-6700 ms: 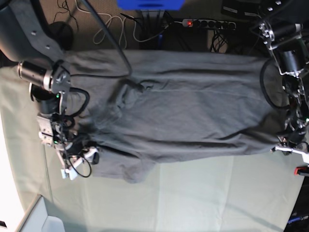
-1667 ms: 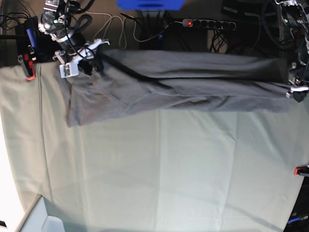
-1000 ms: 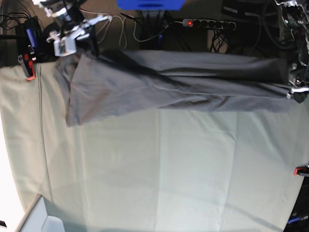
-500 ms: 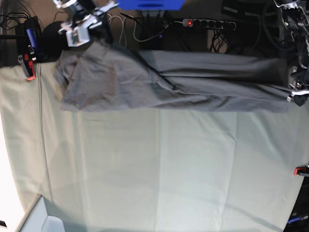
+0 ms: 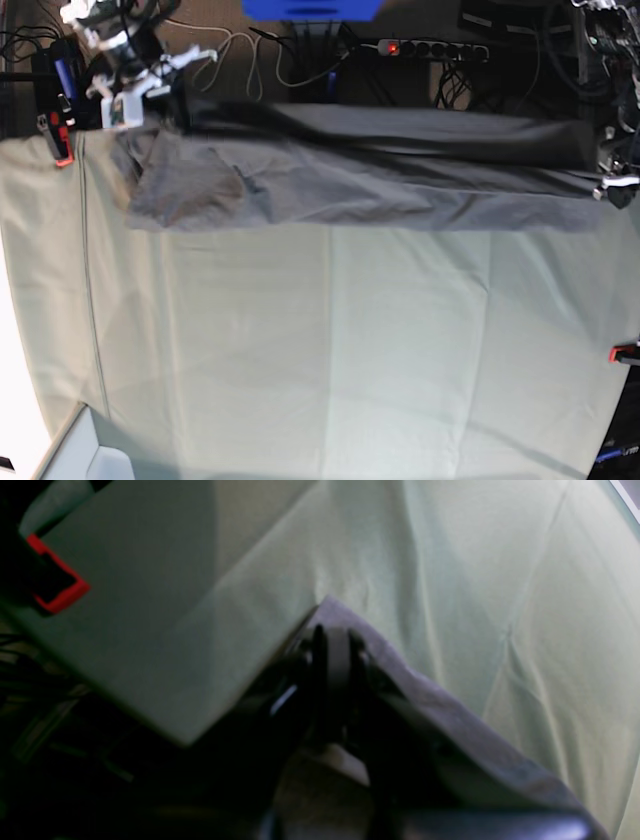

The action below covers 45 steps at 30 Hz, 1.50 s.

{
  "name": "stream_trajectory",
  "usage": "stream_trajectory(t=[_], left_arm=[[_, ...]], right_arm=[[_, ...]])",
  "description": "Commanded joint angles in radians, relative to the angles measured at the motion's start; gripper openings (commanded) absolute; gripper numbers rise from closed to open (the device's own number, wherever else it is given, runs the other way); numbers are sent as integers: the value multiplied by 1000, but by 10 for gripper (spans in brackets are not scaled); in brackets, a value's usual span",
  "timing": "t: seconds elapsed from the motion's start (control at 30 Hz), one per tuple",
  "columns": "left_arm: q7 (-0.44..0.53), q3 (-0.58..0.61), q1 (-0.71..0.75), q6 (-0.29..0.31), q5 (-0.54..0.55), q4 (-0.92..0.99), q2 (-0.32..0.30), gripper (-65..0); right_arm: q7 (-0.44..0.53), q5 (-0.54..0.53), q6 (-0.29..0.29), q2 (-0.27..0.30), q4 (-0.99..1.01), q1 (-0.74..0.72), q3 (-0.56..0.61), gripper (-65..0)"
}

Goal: Layout the t-shirt on the table in an organized manner, then fold the t-shirt properly
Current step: 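Hold the shirt ends with both grippers and straighten the folded strip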

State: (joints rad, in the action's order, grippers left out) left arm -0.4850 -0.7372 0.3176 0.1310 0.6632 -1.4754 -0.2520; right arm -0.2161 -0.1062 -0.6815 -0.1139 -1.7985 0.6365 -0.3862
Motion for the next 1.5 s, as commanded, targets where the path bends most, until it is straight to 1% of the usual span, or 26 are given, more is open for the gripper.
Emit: stream_trajectory(t=[0.0, 0.17, 0.37, 0.53, 0.57, 0.6, 0.67, 0.73, 0.8, 0.87, 0.9, 1.03, 1.1, 1.27, 1.47], left_arm=[[22, -8, 12, 3, 5, -23, -16, -648], [22, -9, 48, 3, 3, -23, -19, -648], [22, -9, 50, 3, 0, -14, -19, -645], [22, -6, 44, 3, 0, 11, -20, -642], [21, -5, 44, 3, 0, 20, -28, -628], [21, -3, 44, 3, 0, 29, -34, -601], [21, -3, 44, 3, 0, 51, -36, -512], [21, -5, 47, 3, 0, 57, -36, -395], [21, -6, 48, 2, 0, 55, -36, -291], [22, -9, 50, 2, 0, 52, -34, -239], [22, -9, 50, 2, 0, 55, -39, -228], [24, -9, 39, -1, 0, 77, -42, -225], [24, -8, 10, -1, 0, 98, -39, -225], [22, -5, -56, 0, 0, 233, -36, -225], [22, -2, -108, 2, 0, 335, -36, -224]], right_arm=[[33, -16, -17, 1, -13, -5, -10, -650], [33, -14, -17, 3, -7, -79, -17, -650], [33, -14, -17, 4, 128, -168, -17, -650], [31, -14, -17, 52, 271, -234, -12, -649], [27, -14, -17, 67, 289, -241, -12, -628], [10, -14, -17, 79, 299, -246, -12, -598], [-36, -14, -17, 90, 291, -249, -12, -521], [-58, -16, -17, 90, 253, -244, -17, -448], [-62, -16, -17, 89, 196, -234, -20, -396], [-62, -19, -17, 85, 142, -205, -20, -364], [-62, -19, -17, 82, 116, -192, -20, -355], [-62, -16, -17, 30, 56, -168, -13, -346], [-62, -16, -17, 21, 56, -165, -10, -346], [-62, -16, -17, 21, 62, -160, 30, -346], [-62, -16, -17, 21, 61, -162, 31, -346]])
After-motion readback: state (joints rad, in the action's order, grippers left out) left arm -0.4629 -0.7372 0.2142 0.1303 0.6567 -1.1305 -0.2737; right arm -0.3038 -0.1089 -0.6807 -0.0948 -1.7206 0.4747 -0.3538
